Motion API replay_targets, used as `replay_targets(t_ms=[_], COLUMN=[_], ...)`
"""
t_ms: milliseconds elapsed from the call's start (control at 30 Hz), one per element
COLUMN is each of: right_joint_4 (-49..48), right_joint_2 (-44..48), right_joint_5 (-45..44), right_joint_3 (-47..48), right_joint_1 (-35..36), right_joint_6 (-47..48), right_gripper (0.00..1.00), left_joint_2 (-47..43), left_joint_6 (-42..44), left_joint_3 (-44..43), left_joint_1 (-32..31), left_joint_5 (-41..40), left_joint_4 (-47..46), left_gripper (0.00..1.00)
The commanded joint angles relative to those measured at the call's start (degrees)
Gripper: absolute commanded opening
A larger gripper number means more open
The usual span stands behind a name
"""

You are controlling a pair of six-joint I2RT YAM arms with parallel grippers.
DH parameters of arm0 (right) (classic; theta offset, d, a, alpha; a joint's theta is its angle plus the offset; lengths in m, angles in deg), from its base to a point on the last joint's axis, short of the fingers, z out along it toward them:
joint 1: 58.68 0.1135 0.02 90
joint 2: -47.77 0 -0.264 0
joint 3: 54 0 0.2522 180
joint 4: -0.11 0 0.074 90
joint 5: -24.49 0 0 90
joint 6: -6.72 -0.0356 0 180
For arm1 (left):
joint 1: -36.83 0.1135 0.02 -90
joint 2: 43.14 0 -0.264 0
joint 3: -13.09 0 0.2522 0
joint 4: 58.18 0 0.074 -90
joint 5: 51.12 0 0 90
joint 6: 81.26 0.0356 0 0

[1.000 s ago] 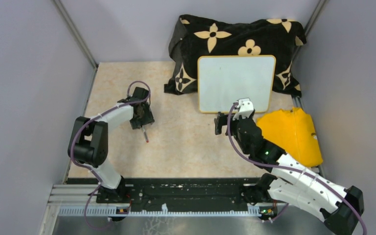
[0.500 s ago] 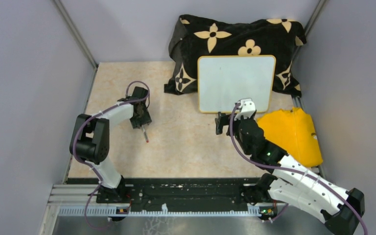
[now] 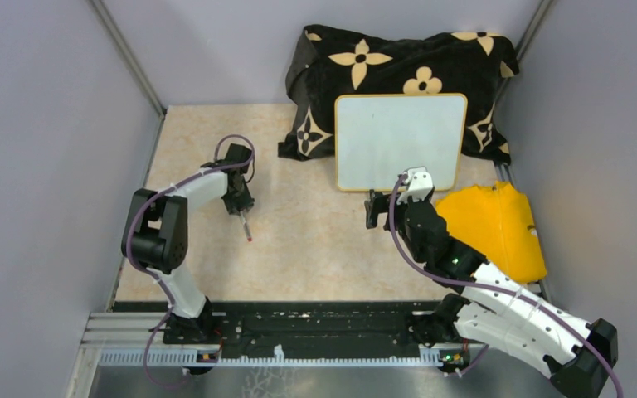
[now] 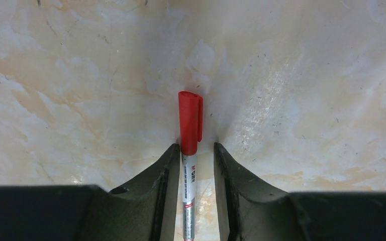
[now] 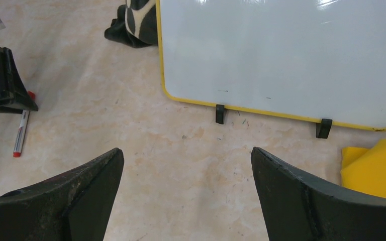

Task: Write a sentence on the whiteboard
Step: Pick up the whiteboard marker at the center of the board.

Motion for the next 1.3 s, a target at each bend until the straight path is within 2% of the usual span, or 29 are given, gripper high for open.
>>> replay_targets(t_ms=[0, 300, 333, 433, 467, 833, 1267], right_joint_4=[-0.9, -0.4, -0.3, -0.1, 0.0, 1.0, 1.7], right_joint_2=[1.0, 1.0, 1.0, 1.1, 1.1, 1.8, 2.3], right_joint_5=[-0.7, -0.9, -0.9, -1.0, -1.0, -1.1, -2.2], right_joint_3=[0.7, 1.0, 1.0, 1.0, 1.0, 1.2, 3.1], right_joint_1=[0.2, 0.2, 0.2, 0.2, 0.2, 0.2, 0.2], right_joint_6=[-0.3, -0.3, -0.3, -0.5, -0.6, -2.0, -0.3], right_gripper=[0.95, 0.95, 0.95, 0.95, 0.95, 0.95, 0.95], left_joint_2=[2.4, 1.9, 1.8, 1.0, 0.7, -3.2, -14.6], left_joint_6=[0.2, 0.4, 0.4, 0.4, 0.4, 1.2, 5.3], left_joint_3=[-0.4, -0.1, 0.0, 0.6, 0.7, 1.8, 7.2], left_joint_1=[0.3, 0.3, 0.3, 0.3, 0.3, 0.2, -0.6], left_joint_5=[1.9, 2.5, 2.7, 4.4, 4.8, 8.1, 19.0], left_joint_4=[1.3, 1.0, 0.9, -0.2, -0.4, -2.2, -11.6], left_gripper=[0.35, 0.23, 0.2, 0.02, 0.0, 0.0, 0.0])
